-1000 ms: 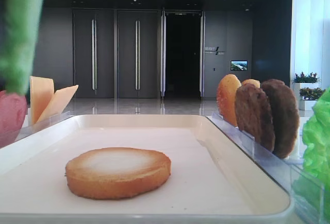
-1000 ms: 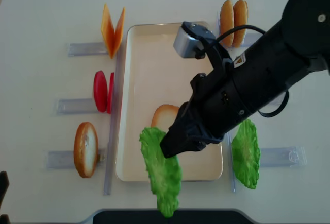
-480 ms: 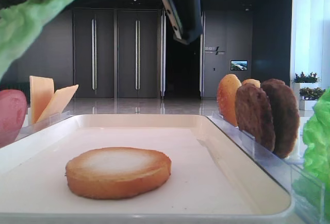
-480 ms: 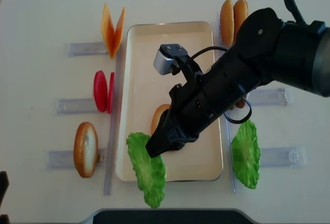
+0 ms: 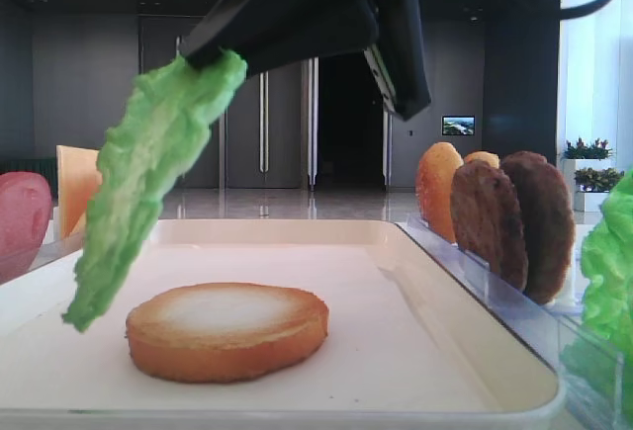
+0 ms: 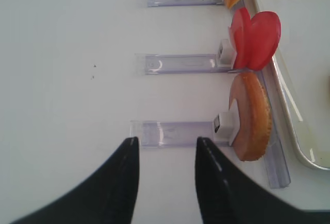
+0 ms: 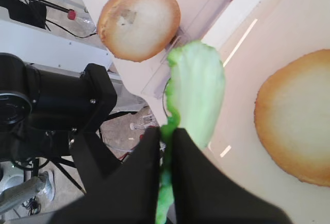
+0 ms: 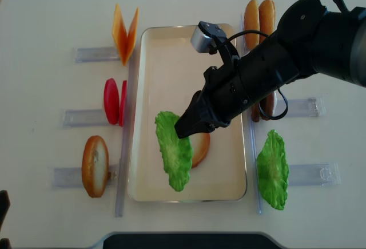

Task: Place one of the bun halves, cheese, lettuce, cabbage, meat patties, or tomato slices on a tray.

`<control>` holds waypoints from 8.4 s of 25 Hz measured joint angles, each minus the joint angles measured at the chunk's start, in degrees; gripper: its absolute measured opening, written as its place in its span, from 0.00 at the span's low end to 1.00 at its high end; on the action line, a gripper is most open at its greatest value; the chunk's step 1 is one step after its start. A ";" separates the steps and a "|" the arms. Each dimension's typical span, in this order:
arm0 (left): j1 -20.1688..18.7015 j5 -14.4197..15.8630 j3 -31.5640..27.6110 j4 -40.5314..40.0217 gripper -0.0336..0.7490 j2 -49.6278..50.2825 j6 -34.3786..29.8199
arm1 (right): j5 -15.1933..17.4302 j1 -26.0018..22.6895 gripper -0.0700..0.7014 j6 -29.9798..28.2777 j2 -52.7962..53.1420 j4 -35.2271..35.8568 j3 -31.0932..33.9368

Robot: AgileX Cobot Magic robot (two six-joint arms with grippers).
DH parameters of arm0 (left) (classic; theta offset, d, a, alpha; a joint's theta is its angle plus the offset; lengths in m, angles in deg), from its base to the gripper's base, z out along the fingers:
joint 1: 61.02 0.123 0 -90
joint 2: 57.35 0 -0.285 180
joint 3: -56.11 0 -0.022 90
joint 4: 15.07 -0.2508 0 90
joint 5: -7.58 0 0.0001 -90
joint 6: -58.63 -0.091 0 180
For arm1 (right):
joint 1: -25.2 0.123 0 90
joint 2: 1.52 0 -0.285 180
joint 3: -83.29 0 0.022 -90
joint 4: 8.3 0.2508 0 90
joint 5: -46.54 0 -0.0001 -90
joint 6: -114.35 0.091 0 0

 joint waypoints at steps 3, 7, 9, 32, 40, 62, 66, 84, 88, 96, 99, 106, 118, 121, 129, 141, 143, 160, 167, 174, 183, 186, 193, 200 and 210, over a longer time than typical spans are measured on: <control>0.00 0.00 0.00 0.00 0.40 0.00 0.00 | 0.10 -1.21 0.17 -0.88 -1.98 0.31 0.00; 0.00 0.00 0.00 0.00 0.40 0.00 0.00 | 1.51 -2.82 0.17 -2.91 -4.15 2.32 0.00; 0.00 0.00 0.00 0.00 0.40 0.00 0.00 | 1.79 -3.01 0.17 -3.78 -4.63 3.01 0.00; 0.00 0.00 0.00 -0.35 0.33 -3.84 0.00 | 2.30 -3.08 0.17 -7.36 -5.30 4.94 0.00; 0.00 0.00 0.00 -0.40 0.33 -3.84 0.00 | 2.65 -3.08 0.17 -8.08 -5.30 6.30 0.00; 0.00 0.00 0.00 -0.40 0.33 -3.84 0.00 | -3.01 -3.08 0.17 -12.96 -5.30 3.12 0.00; 0.00 0.00 0.00 -0.40 0.33 -3.84 0.00 | -3.28 -3.08 0.17 -13.01 -5.30 3.11 0.00; 0.00 0.00 0.00 -0.40 0.32 -3.84 0.00 | -7.56 -3.08 0.19 -12.78 -5.47 -0.32 0.00; 0.00 0.00 0.00 -0.40 0.32 -3.84 0.00 | -7.77 -3.08 0.21 -12.24 -5.47 -1.91 0.00; 0.00 0.00 0.00 -0.40 0.32 -3.84 0.00 | -7.88 -3.08 0.31 -12.20 -5.47 -2.56 0.00; 0.00 0.00 0.00 -0.40 0.32 -3.84 0.00 | -7.98 -3.08 0.42 -12.13 -5.47 -2.79 0.00; 0.00 0.00 0.00 -0.40 0.32 -3.84 0.00 | -11.02 -3.08 0.59 -12.01 -5.42 -4.17 0.00; 0.00 0.00 0.00 -0.40 0.32 -3.84 0.00 | -17.96 -3.08 0.62 -0.25 3.00 -21.30 0.00; 0.00 0.00 0.00 -0.40 0.32 -3.84 0.00 | -16.43 -3.08 0.62 6.09 5.90 -26.89 0.00; 0.00 0.00 0.00 -0.40 0.32 -3.84 0.00 | -4.17 -5.47 0.59 37.83 13.57 -55.58 0.00; 0.00 0.00 0.00 -0.45 0.32 -3.84 0.00 | 13.30 -32.76 0.57 48.63 20.16 -65.67 0.00; 0.00 0.00 0.00 -0.45 0.32 -3.84 0.00 | 13.25 -35.30 0.57 50.07 21.40 -67.11 0.00; 0.00 0.00 0.00 -0.45 0.32 -3.84 0.00 | 14.39 -36.47 0.57 50.76 31.25 -68.02 1.52; 0.00 0.00 0.00 -0.45 0.32 -3.84 0.00 | 12.20 -36.47 0.57 50.76 44.35 -68.24 10.46; 0.00 0.00 0.00 -0.45 0.32 -3.84 0.00 | 11.61 -36.47 0.57 50.76 63.05 -68.66 18.15; 0.00 0.00 0.00 -0.45 0.32 -3.84 0.00 | 13.52 -36.11 0.57 50.76 83.62 -70.76 27.34; 0.00 0.00 0.00 -0.45 0.32 -3.84 0.00 | 13.31 -36.00 0.57 50.83 89.74 -70.76 29.20; 0.00 0.00 0.00 -0.45 0.32 -3.84 0.00 | 12.86 -36.00 0.57 51.00 98.78 -70.76 29.40; 0.00 0.00 0.00 -0.45 0.32 -3.84 0.00 | 11.53 -35.96 0.57 51.11 98.90 -70.82 30.33; 0.00 0.00 0.00 -0.45 0.32 -3.84 0.00 | 11.40 -35.96 0.57 51.11 98.90 -70.82 30.33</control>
